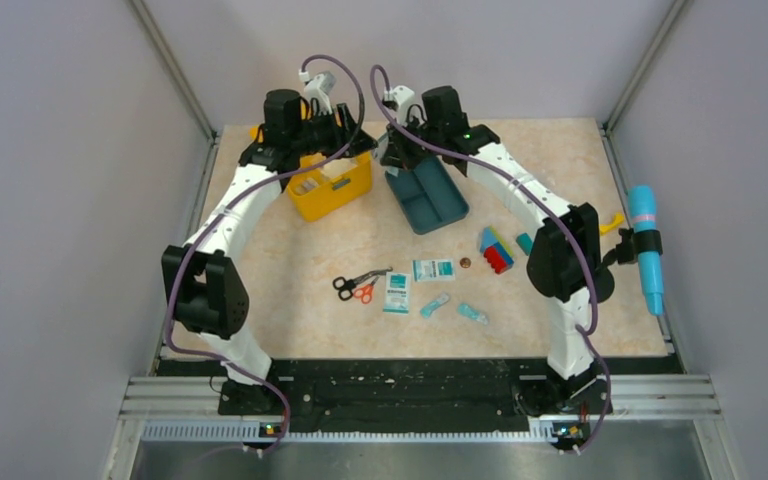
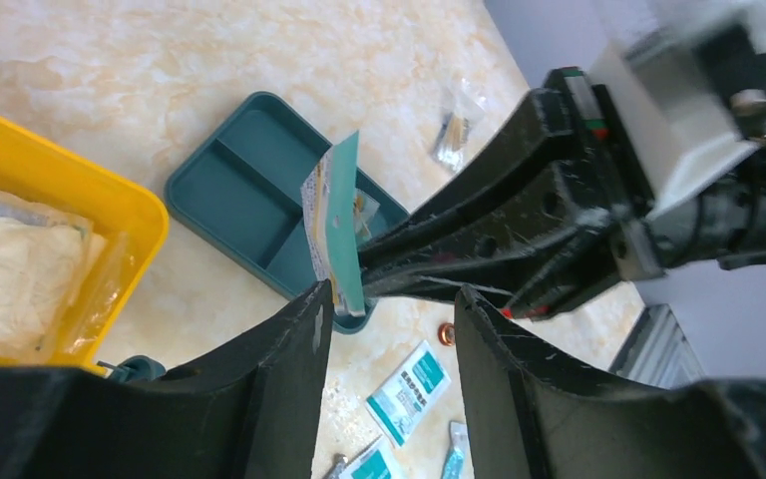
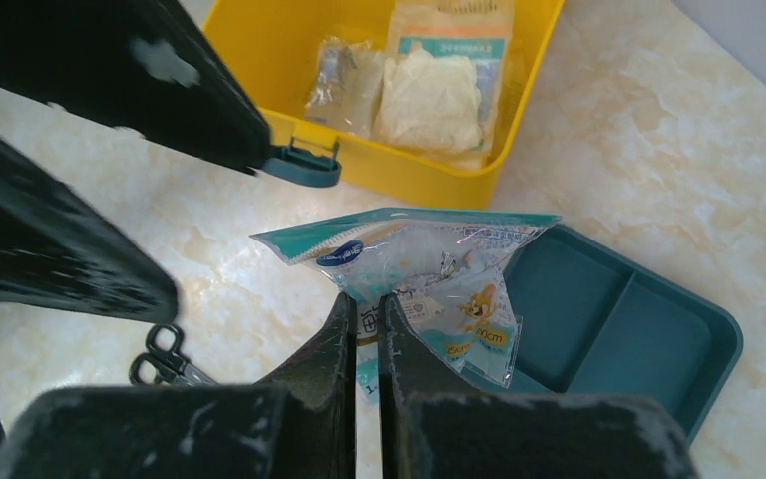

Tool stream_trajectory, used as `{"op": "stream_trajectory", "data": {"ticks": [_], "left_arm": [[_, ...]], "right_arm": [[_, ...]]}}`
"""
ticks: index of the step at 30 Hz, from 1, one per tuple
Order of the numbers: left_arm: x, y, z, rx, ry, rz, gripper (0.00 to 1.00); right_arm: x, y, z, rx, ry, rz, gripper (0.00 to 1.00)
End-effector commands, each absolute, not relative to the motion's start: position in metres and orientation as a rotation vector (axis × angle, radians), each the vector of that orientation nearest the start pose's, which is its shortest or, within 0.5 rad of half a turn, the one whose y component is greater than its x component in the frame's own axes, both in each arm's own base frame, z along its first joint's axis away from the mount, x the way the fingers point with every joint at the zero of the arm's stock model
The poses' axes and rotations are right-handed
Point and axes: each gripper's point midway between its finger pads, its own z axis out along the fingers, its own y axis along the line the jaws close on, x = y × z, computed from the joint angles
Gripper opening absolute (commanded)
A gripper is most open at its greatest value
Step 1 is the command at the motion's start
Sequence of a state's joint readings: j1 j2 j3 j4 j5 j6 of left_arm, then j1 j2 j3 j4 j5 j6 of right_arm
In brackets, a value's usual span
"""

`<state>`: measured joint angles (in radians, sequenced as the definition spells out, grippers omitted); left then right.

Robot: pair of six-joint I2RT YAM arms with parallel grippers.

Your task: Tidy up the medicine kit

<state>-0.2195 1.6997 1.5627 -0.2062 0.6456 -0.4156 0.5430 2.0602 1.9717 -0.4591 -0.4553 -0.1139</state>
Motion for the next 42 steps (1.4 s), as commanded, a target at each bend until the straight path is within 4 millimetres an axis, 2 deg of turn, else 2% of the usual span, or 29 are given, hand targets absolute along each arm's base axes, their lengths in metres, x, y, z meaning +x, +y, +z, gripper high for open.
{"op": "stream_trajectory", "data": {"ticks": [1,6,14,17,18,20,22,24,28,30,33,36,42], "left_arm": [[0.462,-0.222,0.306,0.259,1.941,-0.891,0.52],[0.473,-0.221,0.291,0.232,1.981,-0.824,0.45],[0.482,-0.226,0.294,0.274,1.954,-0.823,0.0],[0.485,-0.223,0.295,0.288,1.949,-0.794,0.0],[0.487,-0.222,0.297,0.29,1.944,-0.779,0.0],[0.49,-0.214,0.303,0.29,1.93,-0.739,0.0],[0.491,-0.202,0.313,0.287,1.909,-0.71,0.0],[0.49,-0.188,0.32,0.289,1.897,-0.695,0.0],[0.478,-0.161,0.335,0.326,1.886,-0.671,0.0],[0.472,-0.145,0.332,0.349,1.905,-0.643,0.0],[0.461,-0.123,0.317,0.438,1.949,-0.593,0.0],[0.453,-0.11,0.296,0.548,1.991,-0.525,0.0],[0.455,-0.105,0.254,0.651,2.045,-0.489,0.0]], "right_arm": [[0.447,0.38,0.279,-0.935,1.775,0.817,0.0],[0.443,0.38,0.28,-0.945,1.773,0.833,0.0],[0.439,0.379,0.275,-0.958,1.783,0.839,0.0],[0.435,0.379,0.273,-0.974,1.783,0.849,0.0],[0.433,0.378,0.273,-0.985,1.783,0.854,0.03],[0.428,0.375,0.275,-0.99,1.793,0.871,0.33],[0.419,0.366,0.286,-0.968,1.797,0.933,0.59],[0.41,0.354,0.299,-0.94,1.795,1.022,0.68],[0.402,0.319,0.316,-0.855,1.818,1.1,0.69],[0.403,0.299,0.313,-0.819,1.84,1.066,0.69],[0.405,0.271,0.297,-0.781,1.896,0.974,0.69],[0.403,0.253,0.282,-0.74,1.953,0.914,0.69],[0.395,0.236,0.266,-0.762,1.975,0.817,0.69]]}}
